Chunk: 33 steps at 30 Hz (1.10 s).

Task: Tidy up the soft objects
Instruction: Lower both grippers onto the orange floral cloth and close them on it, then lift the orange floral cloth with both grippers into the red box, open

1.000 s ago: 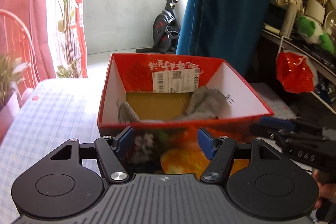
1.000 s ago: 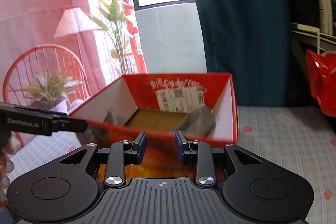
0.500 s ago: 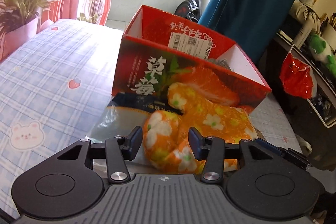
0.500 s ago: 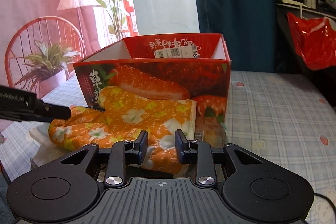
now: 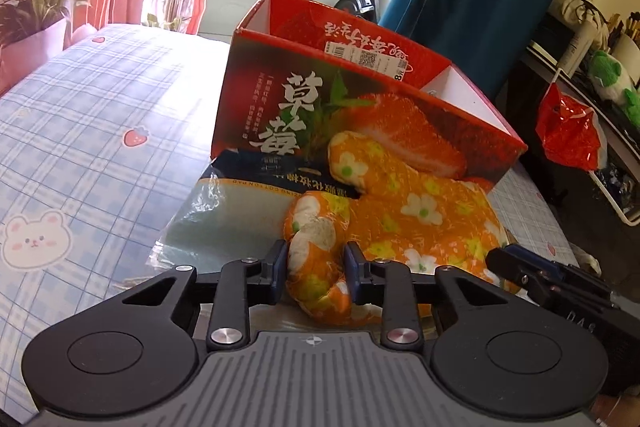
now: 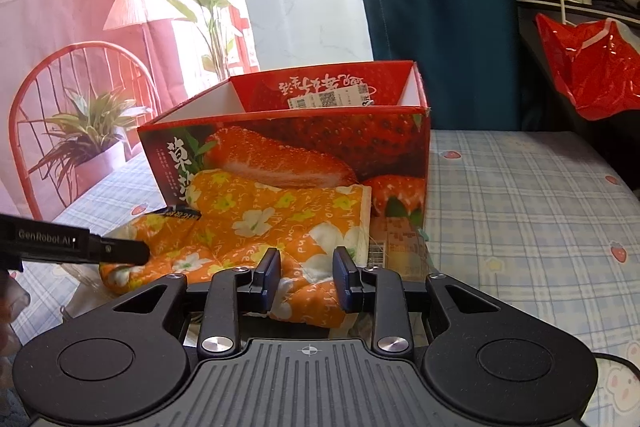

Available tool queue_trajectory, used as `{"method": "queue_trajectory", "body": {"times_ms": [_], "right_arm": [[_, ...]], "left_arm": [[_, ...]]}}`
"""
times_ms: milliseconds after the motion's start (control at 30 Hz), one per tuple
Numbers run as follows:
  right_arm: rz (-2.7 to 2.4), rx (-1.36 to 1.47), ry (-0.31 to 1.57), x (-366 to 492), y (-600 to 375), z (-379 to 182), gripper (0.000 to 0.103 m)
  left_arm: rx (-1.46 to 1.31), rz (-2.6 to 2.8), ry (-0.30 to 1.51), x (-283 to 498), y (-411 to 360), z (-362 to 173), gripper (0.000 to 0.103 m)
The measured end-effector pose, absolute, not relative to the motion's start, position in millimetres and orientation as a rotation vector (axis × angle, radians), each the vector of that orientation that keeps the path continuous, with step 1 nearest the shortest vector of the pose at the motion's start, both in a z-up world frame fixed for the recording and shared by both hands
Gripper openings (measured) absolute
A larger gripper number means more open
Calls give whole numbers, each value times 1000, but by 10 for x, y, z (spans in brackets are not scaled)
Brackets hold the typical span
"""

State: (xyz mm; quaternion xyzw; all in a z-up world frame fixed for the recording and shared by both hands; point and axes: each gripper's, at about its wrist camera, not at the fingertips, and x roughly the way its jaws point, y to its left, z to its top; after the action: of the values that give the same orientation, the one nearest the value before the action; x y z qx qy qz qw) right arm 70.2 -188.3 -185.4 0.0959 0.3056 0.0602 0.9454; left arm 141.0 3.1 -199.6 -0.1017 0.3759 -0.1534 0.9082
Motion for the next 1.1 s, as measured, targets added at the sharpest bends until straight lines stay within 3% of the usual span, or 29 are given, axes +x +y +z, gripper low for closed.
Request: {"method": "queue_trajectory", "body": {"times_ms": [133,233,267,467,1000,1100], "right_arm": [[105,192,610,686,-1890,-1843,30],[66,194,591,670,-1917,-1835,48],[56,199,592,672,-1934,-1840,49],[85,241,620,701,-1979,-1911,37],[99,239,647,717,-1961,-1944,37],[101,240,649,721,-1964,-1935,32]], "left_arm": [[-194,-310,781,1413,-1,-2044,32],[-179,-306,780,1407,-15,-2059,33],[-178,-304,780,1405,-13,-2069,34],[-160,-297,778,1382,-45,-2111,34],[-161,-304,782,1396,-38,-2173,34],[-162,-304,782,1395,-34,-2173,34]]}}
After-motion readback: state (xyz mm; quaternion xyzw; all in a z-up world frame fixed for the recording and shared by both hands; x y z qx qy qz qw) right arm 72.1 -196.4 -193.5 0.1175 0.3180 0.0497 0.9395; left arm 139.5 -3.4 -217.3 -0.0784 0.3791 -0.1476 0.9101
